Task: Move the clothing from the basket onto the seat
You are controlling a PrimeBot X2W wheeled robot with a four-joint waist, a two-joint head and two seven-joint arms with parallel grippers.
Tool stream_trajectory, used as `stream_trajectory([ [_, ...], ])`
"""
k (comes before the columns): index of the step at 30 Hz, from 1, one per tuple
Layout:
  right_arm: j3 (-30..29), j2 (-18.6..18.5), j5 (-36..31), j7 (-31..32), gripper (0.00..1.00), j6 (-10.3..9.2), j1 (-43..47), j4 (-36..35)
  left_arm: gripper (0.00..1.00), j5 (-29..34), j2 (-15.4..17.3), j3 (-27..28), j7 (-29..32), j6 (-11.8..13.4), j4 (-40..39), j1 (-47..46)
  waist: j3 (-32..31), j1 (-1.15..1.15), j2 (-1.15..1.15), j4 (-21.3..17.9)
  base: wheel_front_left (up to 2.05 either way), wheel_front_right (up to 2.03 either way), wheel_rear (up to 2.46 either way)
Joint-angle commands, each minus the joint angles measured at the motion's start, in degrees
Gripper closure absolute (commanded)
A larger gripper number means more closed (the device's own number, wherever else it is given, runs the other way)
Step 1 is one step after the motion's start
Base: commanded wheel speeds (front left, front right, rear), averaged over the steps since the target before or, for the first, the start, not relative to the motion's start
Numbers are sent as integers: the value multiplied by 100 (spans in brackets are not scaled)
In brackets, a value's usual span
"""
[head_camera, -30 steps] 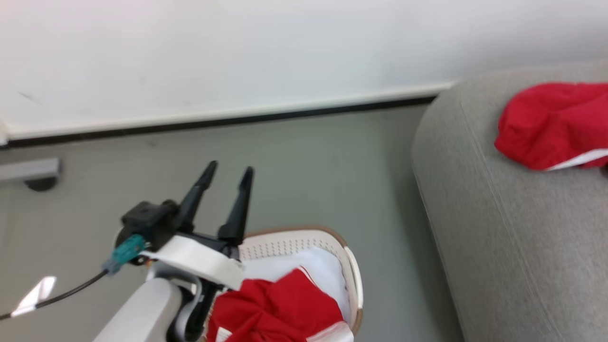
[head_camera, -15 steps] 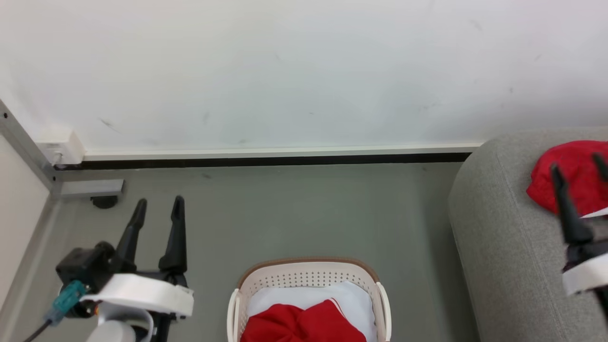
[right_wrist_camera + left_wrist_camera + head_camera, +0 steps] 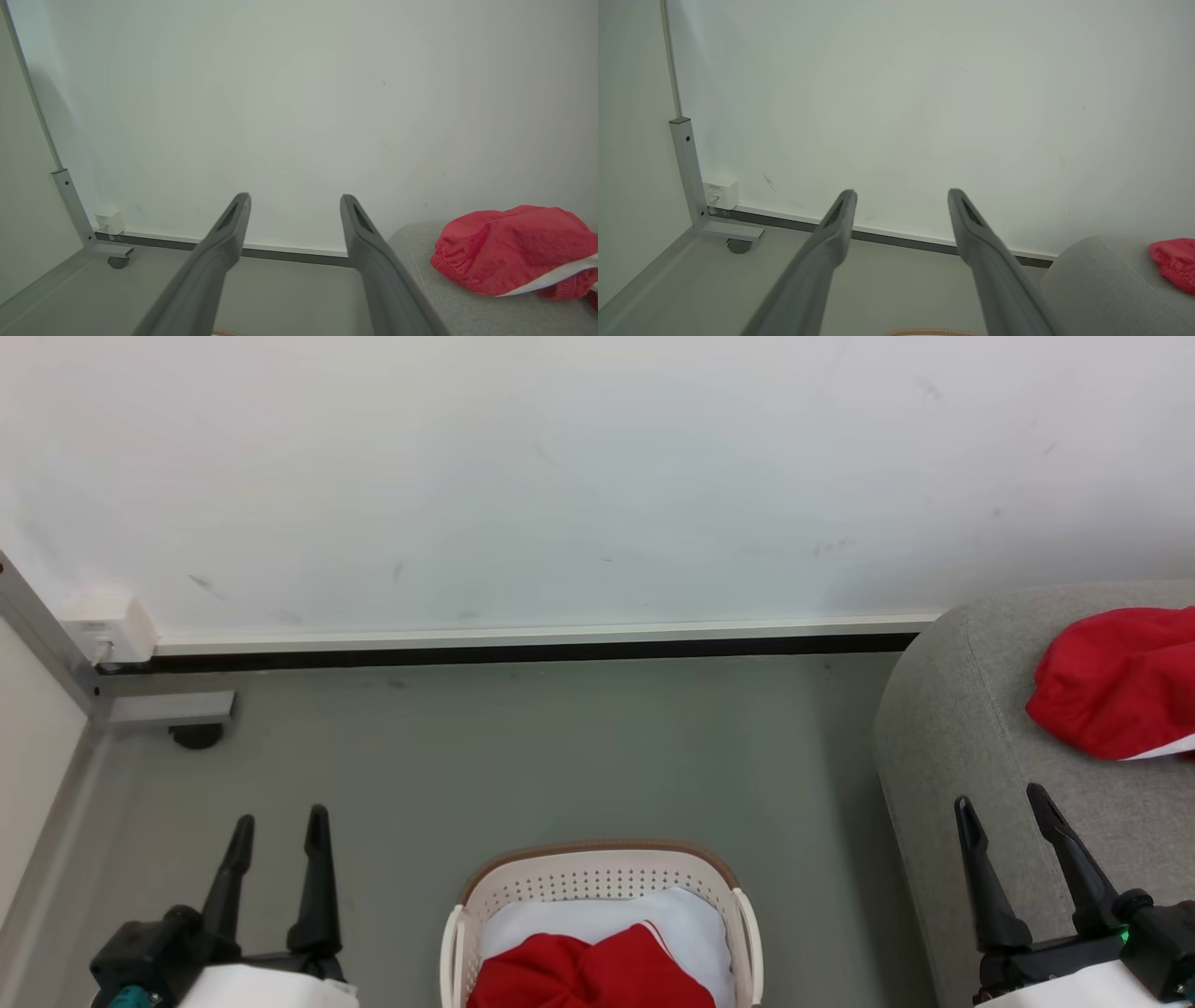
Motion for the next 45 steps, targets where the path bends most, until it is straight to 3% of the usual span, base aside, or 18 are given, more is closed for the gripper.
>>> stream_trajectory([
  [1,-27,25,-88,-25,0,-13,59,25,0,130,-45,58,-3,-51,30,80,-3,1,0,-6,0,0,0],
  [7,-185,261,-162,-30,0,-13,163,-200,0,424,-347,324,-3,-352,204,147,-35,1,0,-27,0,0,0],
  [17,-157,295,-150,-32,0,-13,119,-217,0,697,-546,511,-3,-598,357,42,-59,1,0,-61,0,0,0],
  [45,-65,214,-58,-26,0,-13,-250,-229,0,994,-637,540,-3,-754,442,-282,350,1,0,-256,0,0,0],
])
